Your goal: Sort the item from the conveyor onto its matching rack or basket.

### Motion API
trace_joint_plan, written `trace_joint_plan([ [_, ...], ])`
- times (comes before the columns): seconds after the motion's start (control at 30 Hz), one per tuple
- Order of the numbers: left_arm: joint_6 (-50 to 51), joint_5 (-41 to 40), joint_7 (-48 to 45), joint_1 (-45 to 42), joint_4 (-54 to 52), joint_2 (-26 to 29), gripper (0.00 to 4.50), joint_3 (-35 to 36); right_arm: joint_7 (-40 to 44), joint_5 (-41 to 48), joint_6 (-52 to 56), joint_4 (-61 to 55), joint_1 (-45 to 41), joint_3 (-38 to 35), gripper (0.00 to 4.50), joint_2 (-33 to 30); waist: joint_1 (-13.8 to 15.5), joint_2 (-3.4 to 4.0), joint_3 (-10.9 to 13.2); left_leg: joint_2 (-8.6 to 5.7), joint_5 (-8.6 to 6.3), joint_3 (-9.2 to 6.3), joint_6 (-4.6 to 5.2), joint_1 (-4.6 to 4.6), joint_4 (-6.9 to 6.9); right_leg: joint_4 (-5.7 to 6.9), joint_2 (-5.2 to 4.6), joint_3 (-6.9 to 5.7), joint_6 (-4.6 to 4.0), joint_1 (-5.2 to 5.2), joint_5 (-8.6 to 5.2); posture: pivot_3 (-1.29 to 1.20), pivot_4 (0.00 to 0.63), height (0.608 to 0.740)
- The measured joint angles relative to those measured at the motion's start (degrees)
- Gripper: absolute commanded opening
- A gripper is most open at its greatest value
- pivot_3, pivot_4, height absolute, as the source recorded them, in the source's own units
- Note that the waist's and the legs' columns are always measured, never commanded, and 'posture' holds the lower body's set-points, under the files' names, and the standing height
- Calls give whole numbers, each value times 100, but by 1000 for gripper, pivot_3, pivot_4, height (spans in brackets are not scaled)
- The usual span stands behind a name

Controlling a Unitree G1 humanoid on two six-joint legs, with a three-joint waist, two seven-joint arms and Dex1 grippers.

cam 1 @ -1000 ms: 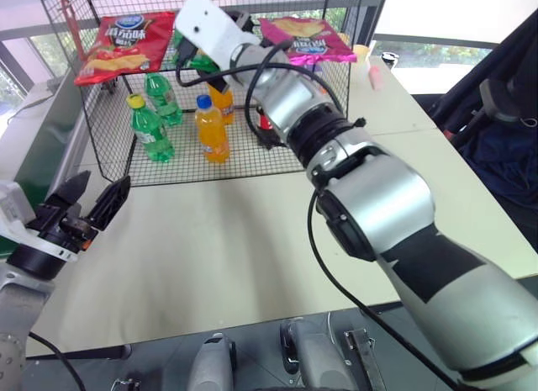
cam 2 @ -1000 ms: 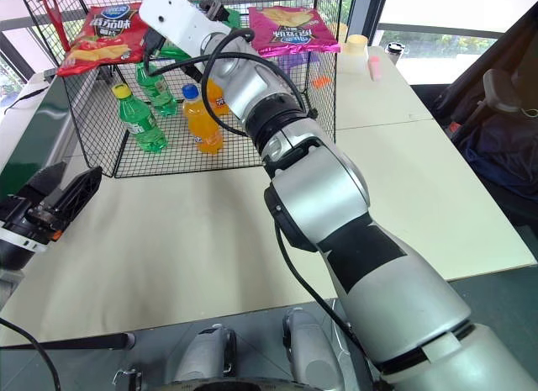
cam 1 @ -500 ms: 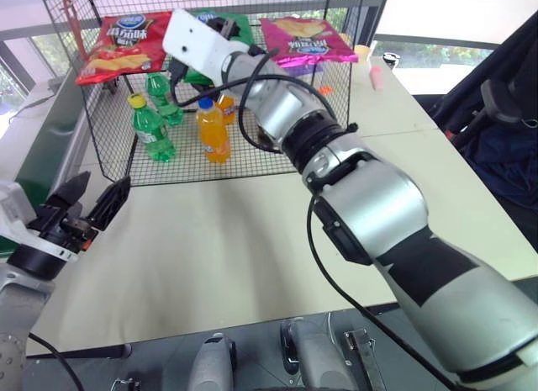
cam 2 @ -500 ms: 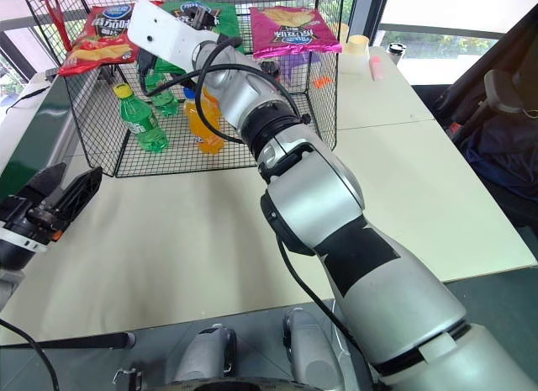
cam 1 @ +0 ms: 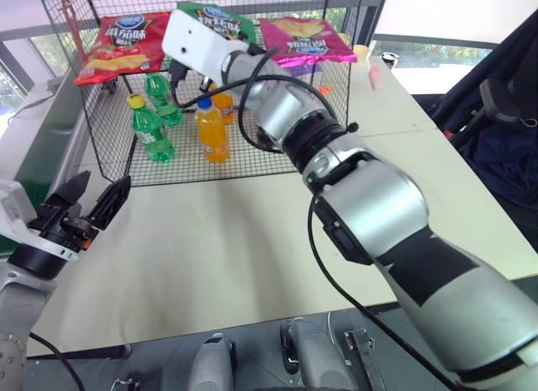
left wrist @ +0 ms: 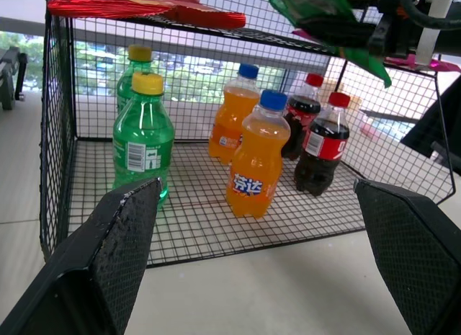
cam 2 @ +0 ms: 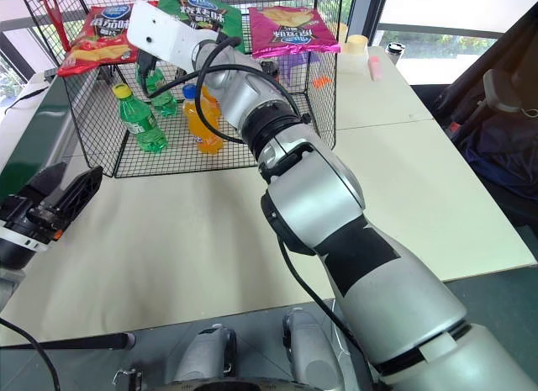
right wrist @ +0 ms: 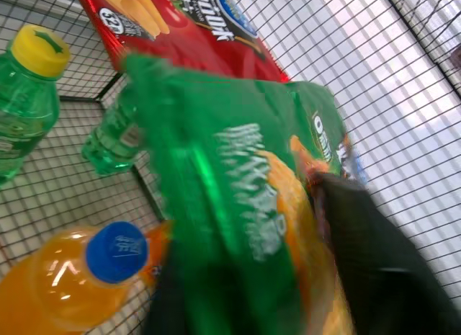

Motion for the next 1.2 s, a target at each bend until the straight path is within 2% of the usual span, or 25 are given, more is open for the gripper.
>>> trace_joint_plan([
  [0.23,0,71,-5,-54,8,0,4500,-11,-171,-258,-275,0,-28,213,19,-95,-6,0,0,0,0,0,0,1,-1,1,0,0,0,-1,0,0,150,740],
  [0.53,-14,100,-11,-101,48,-24,4500,-63,-1154,-1363,-838,37,-19,1319,19,-116,-2,0,0,0,0,0,0,0,-1,1,0,0,-1,-2,-1,0,150,740],
  [0.83,-73,150,22,-60,48,-57,4500,-63,-1783,-2238,-970,173,164,2211,19,-126,0,-1,0,0,0,0,0,0,0,1,-2,1,-1,-2,0,0,150,740],
  [1.2,-90,166,70,-25,36,-109,4500,-63,-2177,-2569,-715,239,224,2456,19,-318,-6,-1,0,0,0,-1,0,1,-1,3,-1,0,0,-2,1,0,150,740],
])
